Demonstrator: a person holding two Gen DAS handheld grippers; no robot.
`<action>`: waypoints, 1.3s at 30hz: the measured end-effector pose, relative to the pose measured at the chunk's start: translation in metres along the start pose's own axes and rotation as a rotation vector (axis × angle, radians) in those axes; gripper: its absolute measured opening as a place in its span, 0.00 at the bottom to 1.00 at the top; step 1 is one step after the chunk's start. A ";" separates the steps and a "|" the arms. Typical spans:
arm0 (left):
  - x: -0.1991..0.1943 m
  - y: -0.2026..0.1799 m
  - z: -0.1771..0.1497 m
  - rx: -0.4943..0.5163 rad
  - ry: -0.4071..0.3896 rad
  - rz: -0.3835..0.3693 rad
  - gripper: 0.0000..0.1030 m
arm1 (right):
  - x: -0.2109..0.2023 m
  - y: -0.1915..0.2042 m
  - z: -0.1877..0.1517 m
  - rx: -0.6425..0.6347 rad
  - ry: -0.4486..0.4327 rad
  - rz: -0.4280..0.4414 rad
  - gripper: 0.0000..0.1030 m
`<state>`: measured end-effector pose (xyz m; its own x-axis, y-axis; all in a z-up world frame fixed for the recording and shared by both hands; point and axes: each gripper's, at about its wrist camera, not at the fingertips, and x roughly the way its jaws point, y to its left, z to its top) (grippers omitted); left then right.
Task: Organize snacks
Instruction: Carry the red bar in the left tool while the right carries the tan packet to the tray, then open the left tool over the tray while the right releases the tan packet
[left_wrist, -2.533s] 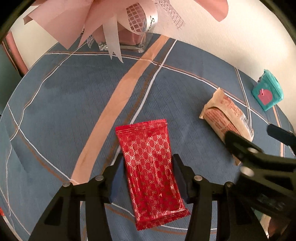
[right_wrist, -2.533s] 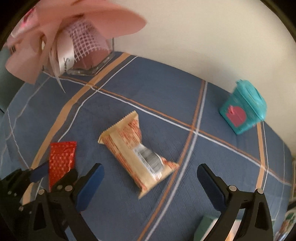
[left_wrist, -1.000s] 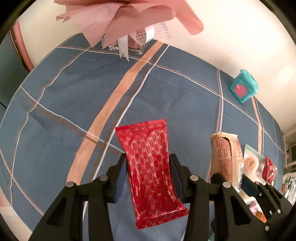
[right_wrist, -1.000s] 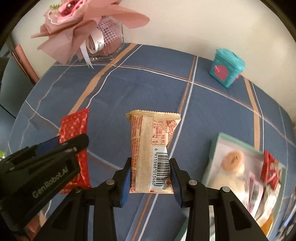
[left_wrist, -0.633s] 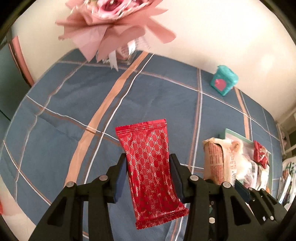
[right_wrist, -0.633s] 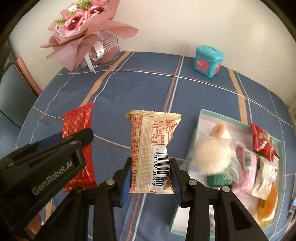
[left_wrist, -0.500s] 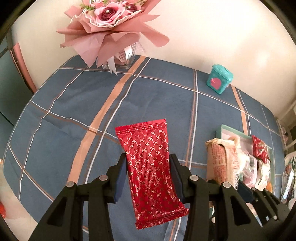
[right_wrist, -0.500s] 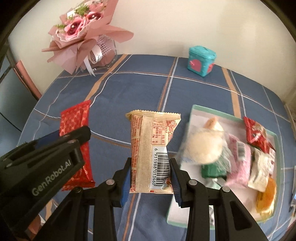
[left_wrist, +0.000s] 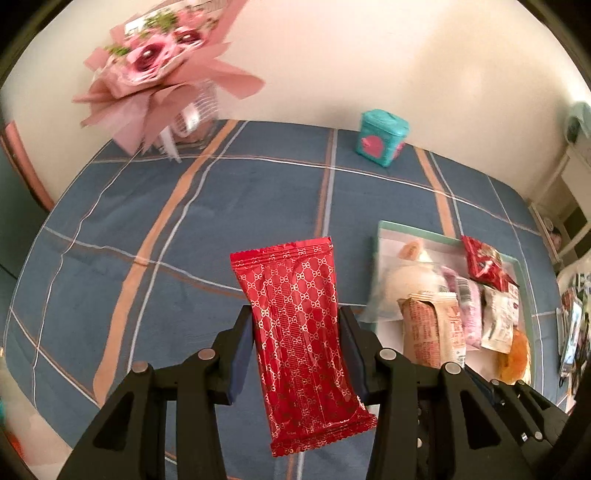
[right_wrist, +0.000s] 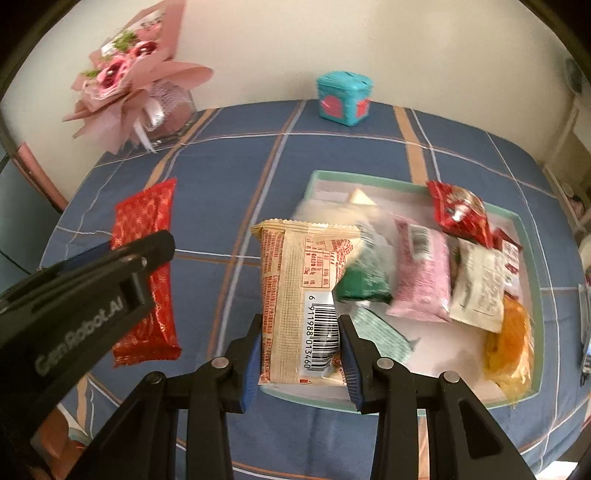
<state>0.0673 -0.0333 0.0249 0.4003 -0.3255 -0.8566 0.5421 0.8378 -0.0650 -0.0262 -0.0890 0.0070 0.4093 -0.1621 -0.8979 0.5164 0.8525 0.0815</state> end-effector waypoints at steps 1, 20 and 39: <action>0.000 -0.005 -0.001 0.013 -0.002 0.000 0.45 | 0.001 -0.004 0.000 0.006 0.003 -0.002 0.39; 0.023 -0.083 -0.019 0.198 0.030 -0.076 0.45 | -0.006 -0.123 -0.008 0.269 0.024 -0.119 0.39; 0.038 -0.077 -0.018 0.169 0.110 -0.076 0.70 | 0.015 -0.119 -0.009 0.269 0.096 -0.121 0.59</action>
<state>0.0274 -0.1026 -0.0113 0.2754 -0.3272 -0.9040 0.6876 0.7242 -0.0527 -0.0884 -0.1888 -0.0196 0.2664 -0.1956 -0.9438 0.7430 0.6654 0.0718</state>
